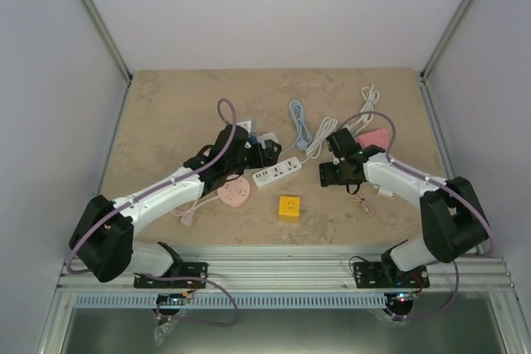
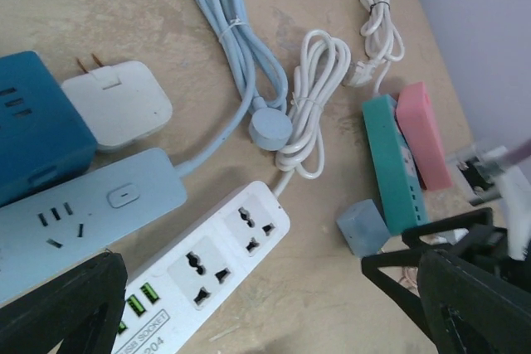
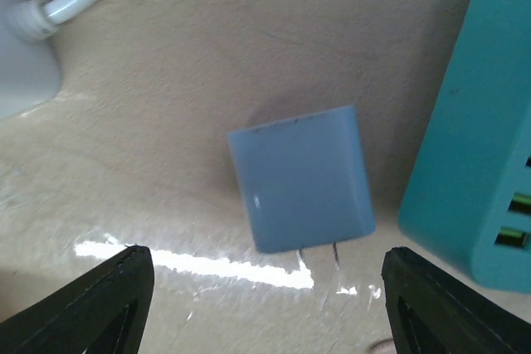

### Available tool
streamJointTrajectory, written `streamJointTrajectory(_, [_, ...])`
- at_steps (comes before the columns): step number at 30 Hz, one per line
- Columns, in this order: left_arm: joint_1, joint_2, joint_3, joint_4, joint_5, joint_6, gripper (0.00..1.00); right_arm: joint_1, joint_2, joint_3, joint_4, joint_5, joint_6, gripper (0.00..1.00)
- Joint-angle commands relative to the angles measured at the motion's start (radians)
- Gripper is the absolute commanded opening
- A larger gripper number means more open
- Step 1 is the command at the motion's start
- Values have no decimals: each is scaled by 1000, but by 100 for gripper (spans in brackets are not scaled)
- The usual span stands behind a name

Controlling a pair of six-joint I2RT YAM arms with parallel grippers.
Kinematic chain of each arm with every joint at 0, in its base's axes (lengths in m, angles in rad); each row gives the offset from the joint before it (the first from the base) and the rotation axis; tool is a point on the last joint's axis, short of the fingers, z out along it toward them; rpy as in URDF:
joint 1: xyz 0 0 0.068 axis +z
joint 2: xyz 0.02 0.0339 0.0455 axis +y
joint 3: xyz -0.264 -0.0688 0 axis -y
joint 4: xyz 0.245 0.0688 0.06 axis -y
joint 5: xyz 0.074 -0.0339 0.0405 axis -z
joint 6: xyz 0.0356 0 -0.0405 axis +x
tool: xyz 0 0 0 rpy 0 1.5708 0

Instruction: Insert the plug

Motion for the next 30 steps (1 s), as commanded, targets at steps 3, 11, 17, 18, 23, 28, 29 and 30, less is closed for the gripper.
streamJointTrajectory(3, [5,27,-14,70,72,-34,98,3,109,70,27,108,-39,75])
streamJointTrajectory(11, [5,31,-14,70,85,-32,98,2,180,58,67,147,-29,71])
streamJointTrajectory(17, [5,38,-23,70,94,-38,98,0,214,54,79,136,-23,68])
streamJointTrajectory(18, [5,42,-20,71,97,-37,98,0,211,49,82,136,-23,67])
streamJointTrajectory(23, [6,56,-8,70,111,-36,98,-2,174,44,86,137,-30,67])
streamJointTrajectory(28, [5,53,-10,70,105,-38,98,-7,161,46,90,94,-32,50])
streamJointTrajectory(29, [5,50,-11,70,100,-39,98,-7,160,42,93,96,-30,48])
streamJointTrajectory(30, [5,44,-15,70,93,-40,98,-7,158,39,95,99,-25,45])
